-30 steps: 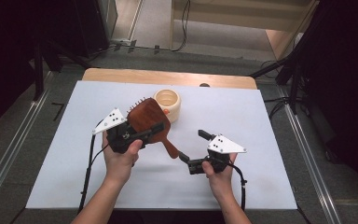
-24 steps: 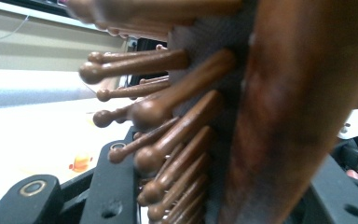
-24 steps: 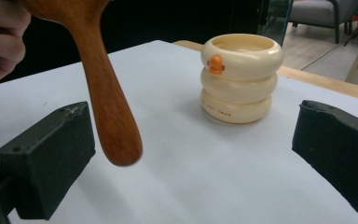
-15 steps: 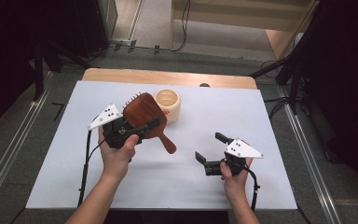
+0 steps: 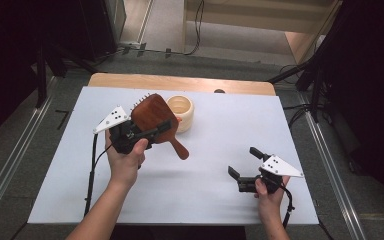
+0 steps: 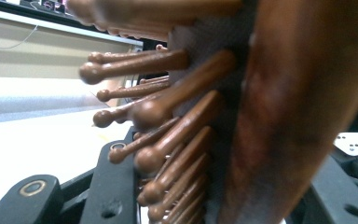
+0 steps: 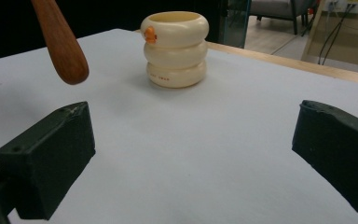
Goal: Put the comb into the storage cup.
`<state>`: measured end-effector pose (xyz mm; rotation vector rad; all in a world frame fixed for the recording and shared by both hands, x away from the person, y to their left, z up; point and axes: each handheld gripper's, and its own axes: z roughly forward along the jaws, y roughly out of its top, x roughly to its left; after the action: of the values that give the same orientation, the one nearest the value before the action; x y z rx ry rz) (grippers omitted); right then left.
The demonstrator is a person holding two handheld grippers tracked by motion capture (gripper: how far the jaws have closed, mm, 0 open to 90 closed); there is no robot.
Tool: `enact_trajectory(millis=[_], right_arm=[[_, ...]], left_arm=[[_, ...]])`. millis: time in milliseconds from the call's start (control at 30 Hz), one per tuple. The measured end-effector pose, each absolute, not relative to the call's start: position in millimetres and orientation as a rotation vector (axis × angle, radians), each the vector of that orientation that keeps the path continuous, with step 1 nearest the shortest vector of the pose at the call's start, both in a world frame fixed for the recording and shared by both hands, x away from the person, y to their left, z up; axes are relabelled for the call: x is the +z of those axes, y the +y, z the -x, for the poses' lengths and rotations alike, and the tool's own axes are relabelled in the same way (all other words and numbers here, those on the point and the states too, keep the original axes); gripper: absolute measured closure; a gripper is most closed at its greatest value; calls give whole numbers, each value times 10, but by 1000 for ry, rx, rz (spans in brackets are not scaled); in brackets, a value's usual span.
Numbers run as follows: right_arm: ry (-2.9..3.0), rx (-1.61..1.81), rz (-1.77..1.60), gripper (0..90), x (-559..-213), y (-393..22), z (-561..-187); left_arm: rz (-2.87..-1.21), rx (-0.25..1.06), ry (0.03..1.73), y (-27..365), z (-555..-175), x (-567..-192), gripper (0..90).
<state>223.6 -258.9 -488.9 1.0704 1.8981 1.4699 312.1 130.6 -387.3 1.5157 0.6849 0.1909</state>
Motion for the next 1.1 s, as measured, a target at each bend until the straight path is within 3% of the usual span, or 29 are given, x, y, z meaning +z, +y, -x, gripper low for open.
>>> enact_trajectory(millis=[1100], right_arm=[[1845, 1432, -1154, 0, -5080, -3153, -2042]], left_arm=[[-1474, 237, 686, 1306, -3414, -3554, 555]])
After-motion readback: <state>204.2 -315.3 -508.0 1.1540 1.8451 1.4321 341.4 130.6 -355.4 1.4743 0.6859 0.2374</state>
